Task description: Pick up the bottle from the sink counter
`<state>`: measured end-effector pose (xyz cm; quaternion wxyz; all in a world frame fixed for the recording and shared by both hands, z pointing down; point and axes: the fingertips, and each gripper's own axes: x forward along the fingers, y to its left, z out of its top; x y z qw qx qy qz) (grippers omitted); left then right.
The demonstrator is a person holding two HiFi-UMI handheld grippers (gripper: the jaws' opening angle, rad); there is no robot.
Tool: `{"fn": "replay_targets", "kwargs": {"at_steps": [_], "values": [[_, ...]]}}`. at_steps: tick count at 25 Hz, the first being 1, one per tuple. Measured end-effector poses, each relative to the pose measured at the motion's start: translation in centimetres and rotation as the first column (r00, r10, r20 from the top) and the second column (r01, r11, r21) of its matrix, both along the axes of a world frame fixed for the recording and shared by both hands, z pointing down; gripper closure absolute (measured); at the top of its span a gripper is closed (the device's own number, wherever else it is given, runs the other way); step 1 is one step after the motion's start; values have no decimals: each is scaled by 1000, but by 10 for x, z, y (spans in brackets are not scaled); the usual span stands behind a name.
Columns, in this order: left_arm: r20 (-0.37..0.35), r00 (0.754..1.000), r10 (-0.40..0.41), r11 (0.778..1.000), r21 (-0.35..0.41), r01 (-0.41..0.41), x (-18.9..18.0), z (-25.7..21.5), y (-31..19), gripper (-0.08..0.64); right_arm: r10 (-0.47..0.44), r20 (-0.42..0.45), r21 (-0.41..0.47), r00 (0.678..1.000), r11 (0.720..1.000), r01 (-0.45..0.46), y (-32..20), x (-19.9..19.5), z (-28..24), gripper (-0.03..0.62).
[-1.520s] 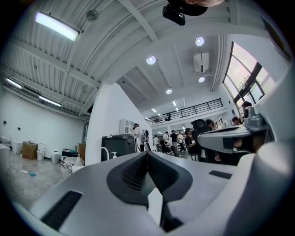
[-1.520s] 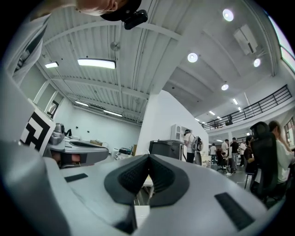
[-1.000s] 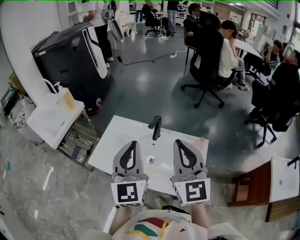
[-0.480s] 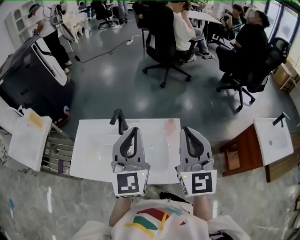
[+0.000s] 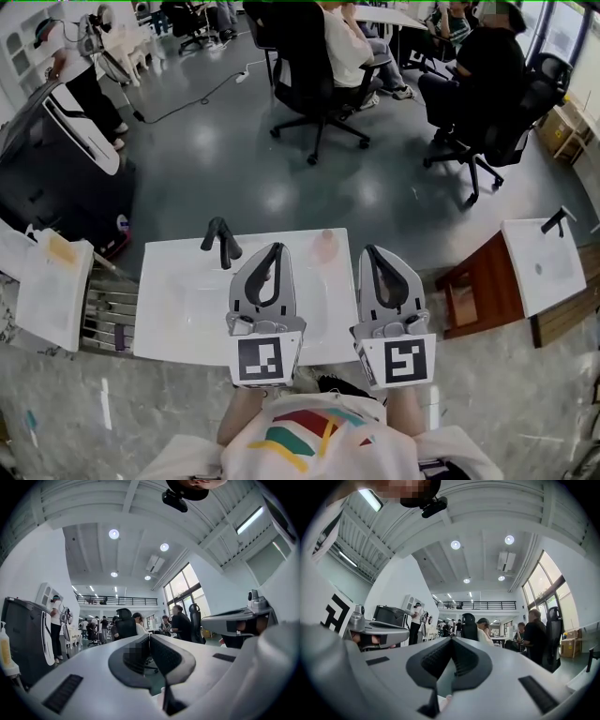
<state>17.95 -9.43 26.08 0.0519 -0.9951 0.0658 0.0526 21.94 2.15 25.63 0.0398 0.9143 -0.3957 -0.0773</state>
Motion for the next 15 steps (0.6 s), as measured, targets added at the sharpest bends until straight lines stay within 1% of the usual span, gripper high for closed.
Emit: {"fn": "replay_targets", "kwargs": {"at_steps": [5,9,12,15], "values": [[-5,999,32,999,5,-32,21,-5,5,541,-21,12,-1,1000,1000,21,1,5,6,581],[12,996,84,996,-11,-84,46,0,5,540,-36,37,-6,999,999,36,0,8,19,581],[39,993,113,993,-16,-113,65,10,5,537,-30,61,-7,998,1000,30,2,12,31,581],[76,985,158,987,-38,-155,83,26,6,474,-23,91,-5,996,1000,23,4,17,42,581]]}}
